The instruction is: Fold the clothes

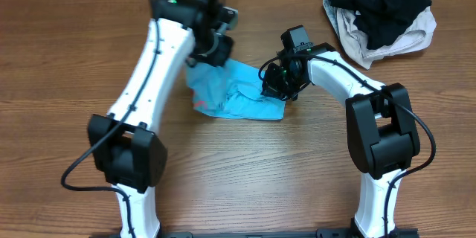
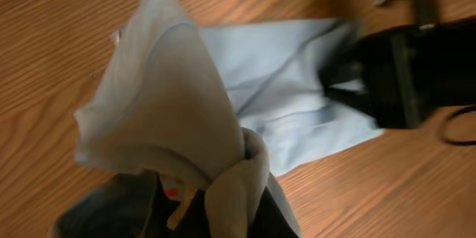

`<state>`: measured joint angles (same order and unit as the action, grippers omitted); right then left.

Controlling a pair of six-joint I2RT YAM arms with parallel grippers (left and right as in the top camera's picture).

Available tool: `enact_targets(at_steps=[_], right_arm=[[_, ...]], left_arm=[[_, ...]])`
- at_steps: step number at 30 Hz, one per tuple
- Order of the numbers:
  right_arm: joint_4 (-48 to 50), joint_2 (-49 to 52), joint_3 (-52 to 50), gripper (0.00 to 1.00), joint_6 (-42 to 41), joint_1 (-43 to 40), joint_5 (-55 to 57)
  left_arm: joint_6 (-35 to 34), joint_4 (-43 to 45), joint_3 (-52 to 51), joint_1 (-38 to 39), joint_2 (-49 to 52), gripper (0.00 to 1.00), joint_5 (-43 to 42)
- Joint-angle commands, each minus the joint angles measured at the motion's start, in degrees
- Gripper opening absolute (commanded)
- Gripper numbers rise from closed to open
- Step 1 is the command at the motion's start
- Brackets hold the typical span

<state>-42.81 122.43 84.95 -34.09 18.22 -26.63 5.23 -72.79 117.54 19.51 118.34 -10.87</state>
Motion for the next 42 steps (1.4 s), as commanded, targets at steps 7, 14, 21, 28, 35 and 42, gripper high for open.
enact_targets(at_steps=[7, 14, 21, 28, 35, 42], right_arm=[[-4.61, -7.98, 6.99, 0.04, 1.33, -9.16, -1.44], [-8.61, -21.49, 10.19, 0.04, 2.4, -21.09, -2.16], [-13.31, -22.56, 10.16, 0.09, 5.7, -25.38, -1.97], [-15.5, -22.56, 10.14, 0.23, 9.44, -25.35, 0.94], [-17.57, -22.25, 9.88, 0.38, 19.28, -21.77, 1.03], [-14.53, -19.21, 9.88, 0.49, 25.42, -4.17, 9.2]], left_arm=[[-4.44, 3.69, 0.24, 4.74, 1.33, 0.04, -2.69], [-4.48, 9.92, 0.24, 7.72, 3.28, 0.04, -10.19], [-5.46, 12.17, 0.24, 11.67, 3.28, 1.0, -10.05], [-14.25, 9.55, 6.16, 5.07, 3.26, 1.0, -9.01], [-15.15, 2.62, 17.11, -10.03, 3.23, 1.0, -10.19], [-14.49, 0.57, 16.44, -20.5, 3.26, 1.0, -9.46]])
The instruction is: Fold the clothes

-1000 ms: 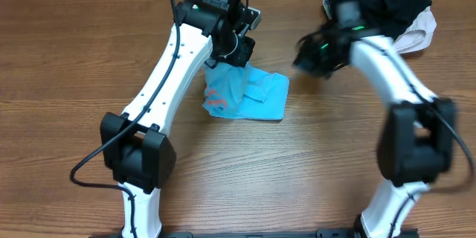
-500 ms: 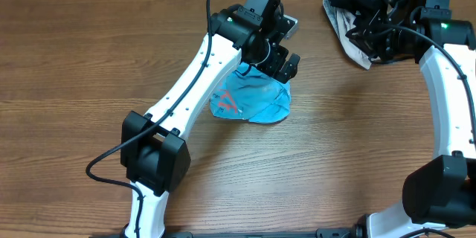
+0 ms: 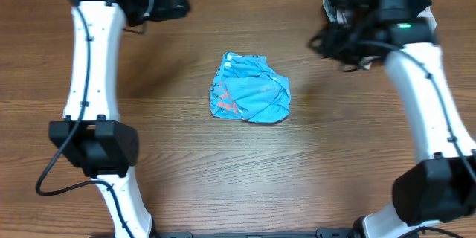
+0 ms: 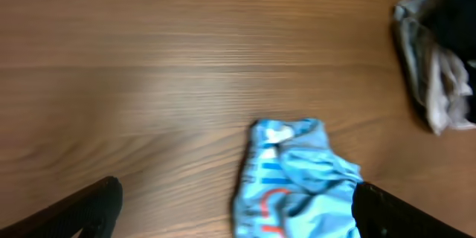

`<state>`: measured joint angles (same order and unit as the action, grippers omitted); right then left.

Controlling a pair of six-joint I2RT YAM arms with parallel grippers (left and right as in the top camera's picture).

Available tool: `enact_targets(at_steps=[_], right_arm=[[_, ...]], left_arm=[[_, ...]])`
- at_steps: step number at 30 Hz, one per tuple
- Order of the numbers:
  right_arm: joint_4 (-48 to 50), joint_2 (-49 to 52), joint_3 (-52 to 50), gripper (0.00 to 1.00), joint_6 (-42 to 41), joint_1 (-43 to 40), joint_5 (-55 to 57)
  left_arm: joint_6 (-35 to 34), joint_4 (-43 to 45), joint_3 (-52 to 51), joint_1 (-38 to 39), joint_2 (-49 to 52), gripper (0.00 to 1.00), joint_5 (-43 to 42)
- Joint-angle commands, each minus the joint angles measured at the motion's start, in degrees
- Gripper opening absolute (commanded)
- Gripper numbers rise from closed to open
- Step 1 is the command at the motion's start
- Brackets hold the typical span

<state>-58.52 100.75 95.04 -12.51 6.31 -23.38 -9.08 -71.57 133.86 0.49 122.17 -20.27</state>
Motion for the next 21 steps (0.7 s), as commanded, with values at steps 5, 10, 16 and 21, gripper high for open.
enact_targets(at_steps=[5, 10, 16, 21], right_arm=[[6.1, 7.82, -0.22, 0.51, 3.32, 21.05, 20.2], [8.81, 13.05, -0.22, 0.51, 3.32, 28.22, 29.73], [8.68, 17.77, -0.2, 0.51, 2.01, 30.34, 30.86], [8.33, 17.88, -0.04, 0.43, -0.37, 30.34, 30.84]], left_arm=[[0.15, -0.63, -0.66, -3.5, -0.55, 1.0, 1.51], [0.28, -1.27, -0.68, -3.48, -0.55, 1.0, 4.0], [0.28, -1.51, -0.68, -3.48, -0.55, 1.0, 4.2], [0.28, -1.49, -0.68, -3.48, -0.55, 1.0, 4.2]])
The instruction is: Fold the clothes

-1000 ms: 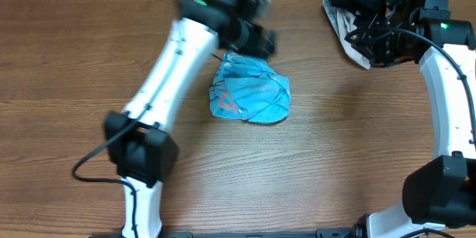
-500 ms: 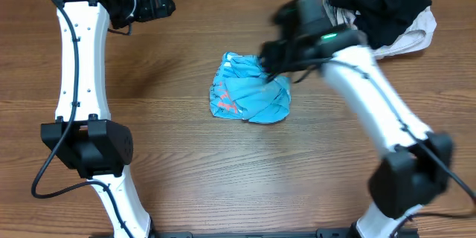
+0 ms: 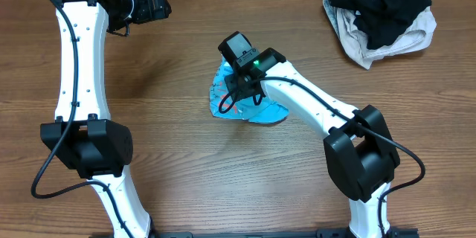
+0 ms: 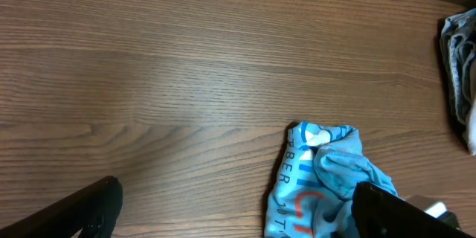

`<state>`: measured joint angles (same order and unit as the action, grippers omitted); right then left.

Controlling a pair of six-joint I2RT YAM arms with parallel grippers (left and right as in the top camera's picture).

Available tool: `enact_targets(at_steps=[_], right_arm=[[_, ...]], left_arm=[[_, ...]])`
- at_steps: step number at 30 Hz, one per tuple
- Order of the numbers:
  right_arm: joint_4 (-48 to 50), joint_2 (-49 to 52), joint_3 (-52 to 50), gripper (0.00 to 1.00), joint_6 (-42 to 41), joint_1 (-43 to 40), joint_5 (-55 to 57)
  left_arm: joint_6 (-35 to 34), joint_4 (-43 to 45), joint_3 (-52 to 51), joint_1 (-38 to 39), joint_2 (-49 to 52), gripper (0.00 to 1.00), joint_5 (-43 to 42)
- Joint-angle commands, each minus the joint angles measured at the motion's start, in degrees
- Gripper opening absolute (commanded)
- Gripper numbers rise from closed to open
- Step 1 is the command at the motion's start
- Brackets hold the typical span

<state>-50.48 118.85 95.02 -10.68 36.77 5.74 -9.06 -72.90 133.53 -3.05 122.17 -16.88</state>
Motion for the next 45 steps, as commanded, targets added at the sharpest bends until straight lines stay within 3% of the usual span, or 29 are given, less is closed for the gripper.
enact_targets(at_steps=[1, 2, 3, 5, 19, 23, 29, 30, 33, 39, 45], right_arm=[[0.11, -0.22, -0.02, 0.34, -2.95, -0.17, 1.73], [-0.07, -0.22, -0.02, 0.27, -3.1, -0.2, 1.68], [-0.48, -0.22, -0.02, 0.14, -3.37, -0.2, 1.73], [-1.46, -0.37, 0.0, 0.04, -4.68, -0.26, 1.75], [-9.97, -10.43, -0.02, 0.04, -9.29, -8.33, -0.5], [-18.25, -10.4, -0.61, 0.04, -12.15, -12.66, -2.14], [-32.44, -10.4, -5.92, 0.04, -12.15, -15.04, -13.07], [-32.65, -10.4, -6.45, 0.08, -12.15, -14.99, -13.51], [-32.24, -10.4, -8.0, 0.37, -12.13, -14.99, -13.73], [-30.21, -10.84, -1.53, 0.45, -11.17, -15.54, -11.74], [-20.35, -10.84, 4.79, 0.54, -0.92, -13.66, -11.37]], left_arm=[[0.26, -0.17, -0.35, 0.07, -0.55, 1.0, 0.81], [0.26, -0.17, -0.35, 0.07, -0.55, 1.0, 0.79], [0.28, -0.22, -0.35, 0.09, -0.55, 1.0, 0.79], [0.28, -0.33, -0.35, 0.07, -0.55, 1.0, 0.81], [1.4, -0.46, -0.35, 0.07, -0.55, 1.0, 0.81], [1.86, -0.76, -0.35, 0.07, -0.55, 1.0, 0.98], [2.27, -0.68, -0.35, 0.07, -0.55, 1.0, 0.94], [2.27, -0.61, -0.35, 0.07, -0.55, 1.0, 0.96], [2.27, -0.33, -0.35, 0.07, -0.55, 1.0, 0.96], [2.29, 0.07, -0.35, 0.07, -0.55, 1.0, 0.94], [2.67, 0.07, -0.35, 0.07, -0.55, 1.0, 0.96]])
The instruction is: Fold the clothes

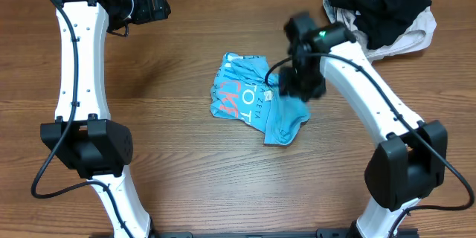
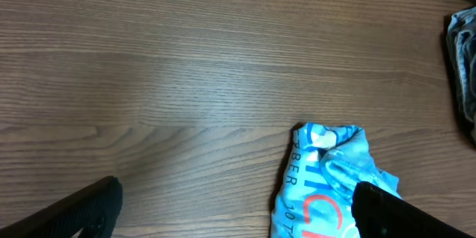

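A small blue garment (image 1: 251,103) with orange and white lettering lies crumpled in the middle of the table. Its top end shows in the left wrist view (image 2: 327,167). My right gripper (image 1: 296,88), blurred, sits at the garment's right edge and appears shut on the cloth, which trails from it down to the right. My left gripper (image 1: 152,4) hangs high at the back left, well away from the garment. It stands wide open (image 2: 238,207) with nothing between its fingers.
A pile of black and beige clothes (image 1: 379,15) sits at the back right corner, its edge also in the left wrist view (image 2: 461,59). The wooden table (image 1: 186,178) runs bare to the left and front of the garment.
My right gripper was over the left part of the bunched garment and is now at its right edge. The garment is spread out to the right, with more lettering showing. The left arm is unmoved.
Both grippers were at the blue garment, the left lifting a corner. Then both arms were far back and the garment lay bunched in the middle. Then the right gripper was on its left part, and now it has the cloth drawn out rightward.
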`<state>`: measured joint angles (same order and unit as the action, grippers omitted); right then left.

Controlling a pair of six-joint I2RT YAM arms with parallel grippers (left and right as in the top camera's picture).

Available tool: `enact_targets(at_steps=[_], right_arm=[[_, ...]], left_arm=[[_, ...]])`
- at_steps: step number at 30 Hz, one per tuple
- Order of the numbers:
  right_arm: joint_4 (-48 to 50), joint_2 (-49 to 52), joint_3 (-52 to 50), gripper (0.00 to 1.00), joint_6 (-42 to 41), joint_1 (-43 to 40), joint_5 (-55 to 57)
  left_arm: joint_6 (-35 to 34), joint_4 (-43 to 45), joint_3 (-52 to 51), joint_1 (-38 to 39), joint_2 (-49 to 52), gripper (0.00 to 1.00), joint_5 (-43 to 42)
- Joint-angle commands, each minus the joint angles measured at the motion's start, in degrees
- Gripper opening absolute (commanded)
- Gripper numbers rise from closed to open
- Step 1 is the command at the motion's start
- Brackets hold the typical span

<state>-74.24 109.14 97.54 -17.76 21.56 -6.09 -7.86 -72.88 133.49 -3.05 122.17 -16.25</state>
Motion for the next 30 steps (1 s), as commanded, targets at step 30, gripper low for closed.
enact_targets(at_steps=[30], right_arm=[[22.95, 14.97, 1.05, 0.41, 15.02, 8.28, 4.96]], left_arm=[[1.46, 0.02, -0.31, 0.07, -0.55, 1.0, 0.33]])
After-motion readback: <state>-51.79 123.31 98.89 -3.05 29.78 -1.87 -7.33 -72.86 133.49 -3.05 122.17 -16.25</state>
